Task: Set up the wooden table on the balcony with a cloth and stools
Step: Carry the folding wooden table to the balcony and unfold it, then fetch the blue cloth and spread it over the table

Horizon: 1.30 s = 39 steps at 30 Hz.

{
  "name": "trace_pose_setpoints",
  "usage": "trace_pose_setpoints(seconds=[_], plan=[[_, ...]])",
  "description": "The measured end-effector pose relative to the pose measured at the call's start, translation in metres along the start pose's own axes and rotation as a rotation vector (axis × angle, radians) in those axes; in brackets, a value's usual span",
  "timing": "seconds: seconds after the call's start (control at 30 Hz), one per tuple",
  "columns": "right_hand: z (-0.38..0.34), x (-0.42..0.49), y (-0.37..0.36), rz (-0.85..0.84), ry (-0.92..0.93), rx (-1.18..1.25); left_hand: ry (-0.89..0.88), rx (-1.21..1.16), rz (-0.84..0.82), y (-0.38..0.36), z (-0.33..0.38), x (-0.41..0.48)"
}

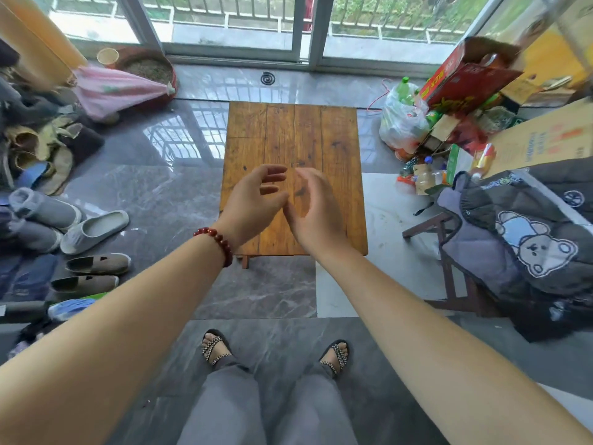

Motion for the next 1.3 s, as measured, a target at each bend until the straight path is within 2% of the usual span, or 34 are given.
trace_pose_setpoints(seconds=[0.2,0.37,0.63,0.83,1.03,1.17,1.3], plan=[[-0.054,-0.021,0.049,0.104,0.039,0.083,-0.069,-0.171,0.082,0.031,0.062,-0.029],[-0.081,-0.043,0.082,0.150,0.063,0.134,-0.092,-0.187,0.121,0.051,0.091,-0.058],[-0.124,-0.061,0.104,0.123,0.140,0.172,-0.094,-0.210,0.179,0.075,0.104,-0.097],[-0.146,-0.079,0.094,0.138,0.193,0.193,-0.086,-0.419,0.312,0.097,0.108,-0.121],[-0.172,-0.105,0.069,0.330,0.130,0.284,-0.237,-0.285,0.169,0.138,0.108,-0.142],[-0.186,-0.129,0.046,0.476,0.068,0.460,-0.306,-0.225,0.055,0.167,0.094,-0.153],[-0.206,-0.161,0.035,0.560,0.096,0.598,-0.344,-0.240,-0.019,0.178,0.093,-0.166]])
Point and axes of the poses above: each hand's wrist, its own x-axis towards the middle knuckle, its own y-axis out of the back of the hand, z = x × y, the point moved 8 cm from there along x, towards the middle knuckle, and after that the axes turned 14 degrees about x, right-handed, at the moved point
